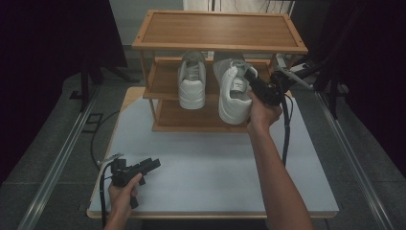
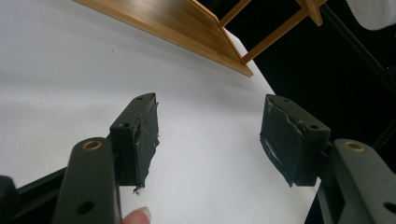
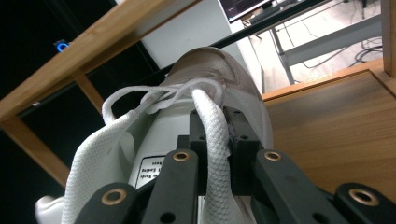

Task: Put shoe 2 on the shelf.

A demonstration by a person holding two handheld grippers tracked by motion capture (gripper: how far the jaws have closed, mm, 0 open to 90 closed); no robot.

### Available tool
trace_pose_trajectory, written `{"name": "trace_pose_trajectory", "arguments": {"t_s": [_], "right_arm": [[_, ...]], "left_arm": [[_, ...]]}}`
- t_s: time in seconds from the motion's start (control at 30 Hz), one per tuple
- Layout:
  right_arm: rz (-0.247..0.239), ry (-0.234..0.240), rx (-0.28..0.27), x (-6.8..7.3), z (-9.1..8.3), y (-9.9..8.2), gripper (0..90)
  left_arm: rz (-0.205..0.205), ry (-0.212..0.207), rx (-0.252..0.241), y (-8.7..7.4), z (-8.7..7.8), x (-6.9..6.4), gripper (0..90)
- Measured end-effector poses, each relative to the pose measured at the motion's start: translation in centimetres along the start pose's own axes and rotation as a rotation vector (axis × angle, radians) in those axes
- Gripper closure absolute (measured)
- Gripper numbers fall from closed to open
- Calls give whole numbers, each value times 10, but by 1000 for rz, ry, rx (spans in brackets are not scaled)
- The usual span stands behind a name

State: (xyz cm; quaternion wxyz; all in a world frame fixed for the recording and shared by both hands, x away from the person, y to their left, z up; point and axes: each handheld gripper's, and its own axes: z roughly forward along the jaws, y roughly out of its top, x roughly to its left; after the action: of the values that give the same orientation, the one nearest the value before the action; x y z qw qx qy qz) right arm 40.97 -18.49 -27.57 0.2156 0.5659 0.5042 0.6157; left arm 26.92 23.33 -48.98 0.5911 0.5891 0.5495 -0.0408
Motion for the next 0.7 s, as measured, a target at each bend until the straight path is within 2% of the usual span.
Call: {"name": "trace_pose_trajectory", "arguments": {"t_s": [0.27, 0.37, 0.5, 0.7], "right_arm": [[32, -35, 13, 6, 23, 0, 823], [30, -47, 9, 9, 31, 0, 822], [31, -61, 13, 11, 39, -1, 820], [61, -70, 13, 10, 48, -3, 819]], "left_arm": [[-2, -1, -3, 0, -1, 1, 370], [-7, 0, -6, 1, -1, 1, 370], [-10, 1, -7, 1, -2, 2, 370], [-9, 1, -13, 2, -3, 4, 370]]}}
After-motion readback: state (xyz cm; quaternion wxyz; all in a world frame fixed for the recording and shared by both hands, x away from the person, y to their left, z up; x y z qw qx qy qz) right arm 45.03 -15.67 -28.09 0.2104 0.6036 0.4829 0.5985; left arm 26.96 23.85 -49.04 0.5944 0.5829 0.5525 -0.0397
